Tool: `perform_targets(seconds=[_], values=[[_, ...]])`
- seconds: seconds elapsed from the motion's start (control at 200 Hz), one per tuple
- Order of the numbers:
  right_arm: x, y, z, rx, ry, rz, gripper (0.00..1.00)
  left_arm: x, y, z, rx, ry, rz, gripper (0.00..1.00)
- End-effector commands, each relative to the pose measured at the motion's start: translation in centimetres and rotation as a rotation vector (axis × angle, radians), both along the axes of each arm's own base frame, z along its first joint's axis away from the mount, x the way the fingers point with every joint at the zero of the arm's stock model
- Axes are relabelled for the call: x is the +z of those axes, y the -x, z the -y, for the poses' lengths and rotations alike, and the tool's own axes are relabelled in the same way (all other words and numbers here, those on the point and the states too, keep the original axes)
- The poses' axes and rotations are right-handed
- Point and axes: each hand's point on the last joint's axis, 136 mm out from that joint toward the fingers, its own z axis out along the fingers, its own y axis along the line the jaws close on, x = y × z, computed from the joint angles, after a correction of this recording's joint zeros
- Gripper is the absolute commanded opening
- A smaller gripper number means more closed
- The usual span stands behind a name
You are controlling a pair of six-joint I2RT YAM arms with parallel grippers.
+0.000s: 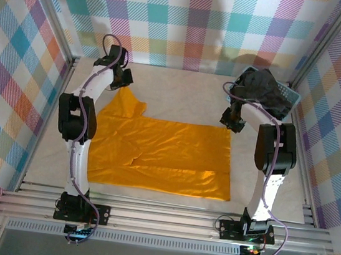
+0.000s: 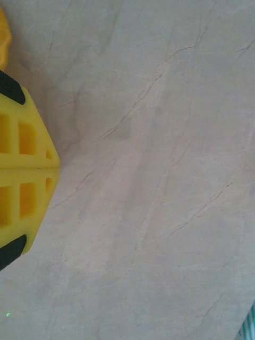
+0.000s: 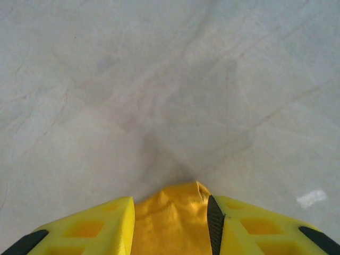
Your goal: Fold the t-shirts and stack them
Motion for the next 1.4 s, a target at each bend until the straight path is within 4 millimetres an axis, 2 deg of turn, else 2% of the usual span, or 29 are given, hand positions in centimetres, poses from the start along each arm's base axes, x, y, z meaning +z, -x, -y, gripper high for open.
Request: perform_targets(seconds=[0.0, 0.175, 0.485, 0.545, 0.66, 0.76, 0.915, 1.075, 1.245, 1.394], values=[[-0.1, 0.4, 0.8, -0.024, 0.030, -0.030, 0.40, 2.5, 0.6, 0.9, -0.026, 0.022, 0.044, 0.00], [-0.7, 0.6, 0.6, -0.030, 0.017, -0.039, 0.40, 3.3, 1.1, 1.3, -0.024, 0.046, 0.049, 0.00], [-2.0, 0.8, 0.3, -0.014, 0.008, -0.086, 0.21, 4.6, 2.8, 1.7, -0.038, 0.064, 0.039, 0.00], [-1.9, 0.9, 0.3, -0.012, 0.010, -0.086, 0.16, 4.6, 3.2, 1.7, -0.042, 0.071, 0.031, 0.00], [-1.3, 0.9, 0.5, -0.003, 0.021, -0.072, 0.00, 4.6, 4.3, 2.0, -0.040, 0.091, 0.016, 0.00], [-0.2, 0.9, 0.7, 0.010, 0.026, -0.039, 0.00, 5.3, 5.5, 1.8, -0.032, 0.100, 0.016, 0.00], [2.1, 1.1, 0.2, 0.073, 0.011, 0.027, 0.00, 6.3, 8.8, 1.5, -0.009, 0.114, -0.003, 0.00], [4.0, 2.5, -0.2, 0.159, -0.003, 0.059, 0.00, 7.0, 13.9, 0.5, 0.031, 0.109, -0.010, 0.00], [4.8, 5.5, -0.2, 0.170, -0.025, 0.036, 0.00, 7.4, 19.6, -0.2, 0.067, 0.133, -0.002, 0.00], [5.0, 8.7, 1.3, 0.102, 0.005, 0.014, 0.00, 7.9, 24.5, -1.9, 0.128, 0.085, 0.007, 0.00]])
